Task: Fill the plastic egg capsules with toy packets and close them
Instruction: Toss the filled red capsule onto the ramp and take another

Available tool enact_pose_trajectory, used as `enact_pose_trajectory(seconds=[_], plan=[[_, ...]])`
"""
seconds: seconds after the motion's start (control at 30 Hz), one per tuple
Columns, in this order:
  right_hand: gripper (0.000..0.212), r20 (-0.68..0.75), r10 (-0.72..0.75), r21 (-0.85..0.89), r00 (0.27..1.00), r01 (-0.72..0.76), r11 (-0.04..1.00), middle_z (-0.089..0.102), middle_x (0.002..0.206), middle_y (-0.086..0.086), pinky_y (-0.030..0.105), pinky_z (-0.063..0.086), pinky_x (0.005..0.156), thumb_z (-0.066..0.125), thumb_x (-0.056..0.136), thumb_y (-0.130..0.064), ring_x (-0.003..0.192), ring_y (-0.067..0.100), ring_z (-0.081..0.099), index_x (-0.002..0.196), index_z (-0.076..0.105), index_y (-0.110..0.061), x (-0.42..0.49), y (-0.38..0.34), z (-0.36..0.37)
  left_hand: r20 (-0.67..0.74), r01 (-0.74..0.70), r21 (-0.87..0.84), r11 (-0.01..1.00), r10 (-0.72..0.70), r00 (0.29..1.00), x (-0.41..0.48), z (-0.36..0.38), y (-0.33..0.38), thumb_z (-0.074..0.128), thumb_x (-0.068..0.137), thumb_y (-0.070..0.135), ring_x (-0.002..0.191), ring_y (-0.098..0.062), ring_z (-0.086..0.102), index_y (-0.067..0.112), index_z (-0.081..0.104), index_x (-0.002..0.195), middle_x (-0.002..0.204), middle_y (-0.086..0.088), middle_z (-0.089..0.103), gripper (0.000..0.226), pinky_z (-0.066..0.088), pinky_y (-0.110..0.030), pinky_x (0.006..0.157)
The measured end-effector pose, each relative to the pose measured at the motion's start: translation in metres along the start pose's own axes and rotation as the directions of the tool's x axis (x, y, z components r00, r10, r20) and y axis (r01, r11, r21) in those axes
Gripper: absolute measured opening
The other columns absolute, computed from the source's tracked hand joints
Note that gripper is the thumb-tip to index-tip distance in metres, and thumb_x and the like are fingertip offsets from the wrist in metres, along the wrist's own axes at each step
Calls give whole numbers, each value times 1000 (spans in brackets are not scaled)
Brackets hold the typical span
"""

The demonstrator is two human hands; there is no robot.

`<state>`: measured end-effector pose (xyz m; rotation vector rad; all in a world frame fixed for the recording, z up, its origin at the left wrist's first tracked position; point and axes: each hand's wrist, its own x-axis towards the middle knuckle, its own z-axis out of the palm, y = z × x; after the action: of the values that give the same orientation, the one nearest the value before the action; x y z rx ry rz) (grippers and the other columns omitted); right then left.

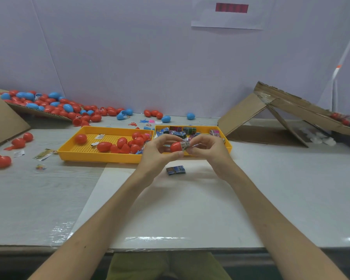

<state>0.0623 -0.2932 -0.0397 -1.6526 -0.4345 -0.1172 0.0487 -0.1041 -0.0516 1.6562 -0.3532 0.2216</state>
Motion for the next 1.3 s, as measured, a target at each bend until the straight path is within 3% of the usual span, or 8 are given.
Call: enact_pose_trajectory(seconds=[0.13,0.27,0.43,0.6,0.8,0.97,1.07,1.3], plan=[[21,-8,-27,-30,1000,26,999,73,79,-7,21,54,67,78,80,4,76,9,70,78,71,-15,-1,1,1,3,-8,6,1000,8,1000,0,1,0,85,79,10,94,-8,70,29,73,102,102,10,74,32,59,-26,81],[19,-22,-61,-102,998,59,993,73,80,-7,22,54,67,81,79,0,76,11,70,78,72,-17,0,1,2,-7,-12,3,1000,12,1000,0,1,0,83,83,15,88,-10,69,32,73,101,101,9,74,27,57,-25,72],[15,-24,-92,-231,995,84,969,70,87,-1,26,57,71,82,80,-6,81,15,70,84,69,-11,0,2,4,-27,-7,38,999,8,1000,1,1,-2,80,87,19,92,-6,68,38,72,97,97,19,73,23,58,-27,75],[13,-68,-111,-202,992,95,975,70,87,-8,29,56,76,79,84,-13,84,13,68,88,69,-19,0,0,3,-25,-31,72,997,33,999,0,1,-2,81,85,20,90,0,68,37,71,98,95,27,71,24,57,-19,72],[11,-49,-132,-223,990,118,968,70,85,-13,18,52,69,79,84,-10,76,4,68,83,74,-19,0,0,7,-15,-22,41,999,23,1000,0,2,-1,82,84,20,89,-2,70,35,71,99,94,27,72,24,56,-18,72],[10,-67,-134,-244,989,114,963,71,85,-14,19,55,70,79,85,-12,78,7,69,85,74,-20,0,1,4,9,19,-50,999,-18,1000,-1,2,0,73,92,15,94,-10,71,29,74,107,97,18,75,20,60,-24,75],[13,-75,-139,-263,987,115,958,71,91,-12,20,56,71,79,85,-14,80,7,69,84,72,-26,1,2,5,18,42,-74,996,-41,999,-2,1,2,65,98,13,99,-11,69,29,73,110,110,12,72,22,59,-24,77],[15,-48,-160,-373,986,131,919,67,101,-7,14,50,71,74,90,-17,87,4,65,87,68,-30,3,6,6,-42,18,-30,999,-19,999,-2,2,1,75,91,19,93,-4,69,33,69,113,108,7,73,26,57,-21,70]])
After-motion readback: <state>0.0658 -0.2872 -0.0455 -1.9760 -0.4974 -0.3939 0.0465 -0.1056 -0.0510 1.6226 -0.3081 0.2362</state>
